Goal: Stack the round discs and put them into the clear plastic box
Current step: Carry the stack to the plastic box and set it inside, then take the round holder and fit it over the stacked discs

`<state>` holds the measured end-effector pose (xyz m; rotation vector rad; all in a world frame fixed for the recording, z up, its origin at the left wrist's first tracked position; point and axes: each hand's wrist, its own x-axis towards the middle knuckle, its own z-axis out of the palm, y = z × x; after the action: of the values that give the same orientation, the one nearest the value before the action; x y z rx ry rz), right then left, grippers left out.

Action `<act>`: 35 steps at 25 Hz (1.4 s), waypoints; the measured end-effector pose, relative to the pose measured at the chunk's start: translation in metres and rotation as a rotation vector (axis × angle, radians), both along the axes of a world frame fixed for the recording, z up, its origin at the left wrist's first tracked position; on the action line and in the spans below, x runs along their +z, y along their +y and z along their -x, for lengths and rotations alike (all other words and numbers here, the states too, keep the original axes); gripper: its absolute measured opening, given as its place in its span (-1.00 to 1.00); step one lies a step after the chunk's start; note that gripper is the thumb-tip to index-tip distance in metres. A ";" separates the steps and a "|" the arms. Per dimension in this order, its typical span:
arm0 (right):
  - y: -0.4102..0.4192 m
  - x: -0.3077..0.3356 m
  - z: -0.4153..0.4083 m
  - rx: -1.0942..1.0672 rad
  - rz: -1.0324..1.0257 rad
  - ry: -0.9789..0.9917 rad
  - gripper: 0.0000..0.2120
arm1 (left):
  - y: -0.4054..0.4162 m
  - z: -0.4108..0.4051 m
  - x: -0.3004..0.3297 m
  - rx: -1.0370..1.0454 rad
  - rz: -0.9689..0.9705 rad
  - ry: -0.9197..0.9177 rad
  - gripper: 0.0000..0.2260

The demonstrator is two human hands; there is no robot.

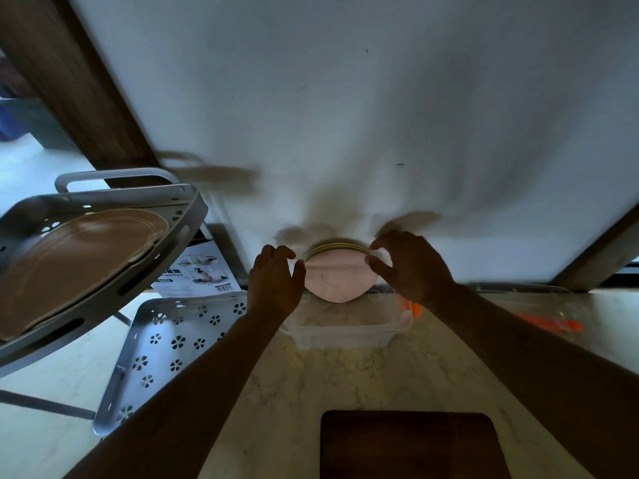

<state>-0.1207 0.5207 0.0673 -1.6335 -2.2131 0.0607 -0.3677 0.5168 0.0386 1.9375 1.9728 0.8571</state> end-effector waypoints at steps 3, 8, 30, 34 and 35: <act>-0.020 0.012 -0.001 0.064 0.210 0.004 -0.43 | -0.016 0.001 0.023 -0.023 0.059 -0.011 -0.67; -0.059 0.049 0.001 0.068 0.337 -0.063 -0.18 | -0.058 0.009 0.068 -0.142 0.108 0.114 -0.50; -0.175 0.165 0.122 0.225 0.292 0.159 -0.26 | -0.240 0.129 0.208 -0.056 -0.145 0.108 -0.82; -0.177 0.169 0.173 0.339 0.267 0.220 -0.30 | -0.237 0.154 0.215 -0.075 -0.196 0.193 -0.80; -0.176 0.170 0.186 0.347 0.268 0.234 -0.30 | -0.234 0.160 0.216 -0.079 -0.195 0.208 -0.76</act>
<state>-0.3067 0.3448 0.2368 -1.2659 -2.3492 0.6335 -0.5276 0.2824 0.2547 2.2822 1.9718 0.8890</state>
